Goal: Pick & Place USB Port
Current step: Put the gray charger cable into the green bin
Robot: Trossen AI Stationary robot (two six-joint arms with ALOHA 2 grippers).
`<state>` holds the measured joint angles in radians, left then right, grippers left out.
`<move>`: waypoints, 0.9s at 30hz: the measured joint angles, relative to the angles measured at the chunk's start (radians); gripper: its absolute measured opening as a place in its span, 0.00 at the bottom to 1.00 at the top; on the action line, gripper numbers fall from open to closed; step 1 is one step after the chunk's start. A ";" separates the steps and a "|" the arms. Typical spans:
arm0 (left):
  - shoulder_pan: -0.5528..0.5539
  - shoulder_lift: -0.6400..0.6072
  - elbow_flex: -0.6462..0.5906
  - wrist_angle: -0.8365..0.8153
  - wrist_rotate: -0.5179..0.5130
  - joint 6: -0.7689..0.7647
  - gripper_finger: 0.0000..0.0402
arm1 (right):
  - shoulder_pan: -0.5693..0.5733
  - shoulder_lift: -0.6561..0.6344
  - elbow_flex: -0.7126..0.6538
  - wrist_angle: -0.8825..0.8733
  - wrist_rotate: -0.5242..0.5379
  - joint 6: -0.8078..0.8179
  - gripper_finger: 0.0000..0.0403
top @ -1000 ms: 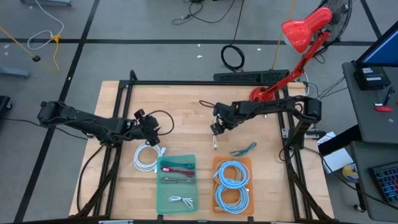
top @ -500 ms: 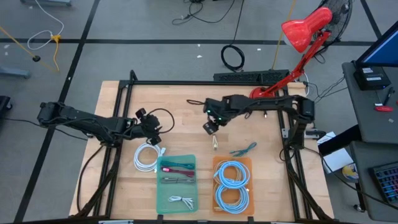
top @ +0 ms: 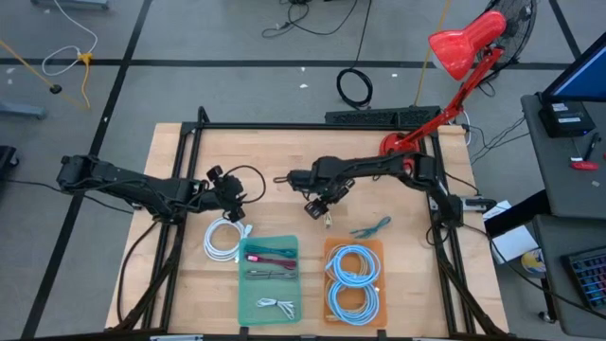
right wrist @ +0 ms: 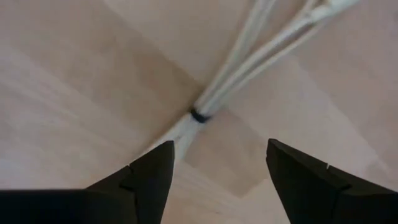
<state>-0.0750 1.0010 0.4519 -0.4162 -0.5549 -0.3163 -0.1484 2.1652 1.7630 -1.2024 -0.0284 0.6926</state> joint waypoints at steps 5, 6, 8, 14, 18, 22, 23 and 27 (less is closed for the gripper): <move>-0.014 0.000 0.000 -0.012 0.004 0.000 0.53 | 0.006 -0.001 0.000 0.048 0.001 0.039 0.64; -0.020 0.000 0.000 -0.014 0.004 -0.001 0.53 | 0.006 -0.001 0.000 0.056 0.002 0.046 0.65; -0.030 0.000 0.000 -0.015 0.004 -0.001 0.53 | 0.010 -0.001 0.000 0.063 0.004 0.051 0.65; -0.056 0.000 0.000 -0.014 0.004 -0.002 0.53 | 0.021 -0.001 -0.012 0.143 0.053 0.060 0.65; -0.063 0.000 0.000 -0.014 0.004 -0.005 0.53 | 0.020 -0.001 -0.015 0.143 0.099 0.077 0.63; -0.063 0.000 0.000 -0.014 0.004 -0.007 0.53 | 0.020 -0.001 -0.016 0.145 0.110 0.080 0.59; -0.063 0.000 0.000 -0.014 0.004 -0.007 0.53 | 0.020 -0.001 -0.016 0.145 0.110 0.081 0.58; -0.063 0.000 0.000 -0.014 0.004 -0.007 0.53 | 0.020 -0.001 -0.016 0.145 0.111 0.083 0.55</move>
<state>-0.1375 1.0009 0.4519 -0.4297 -0.5507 -0.3229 -0.1287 2.1643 1.7473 -1.0576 0.0821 0.7761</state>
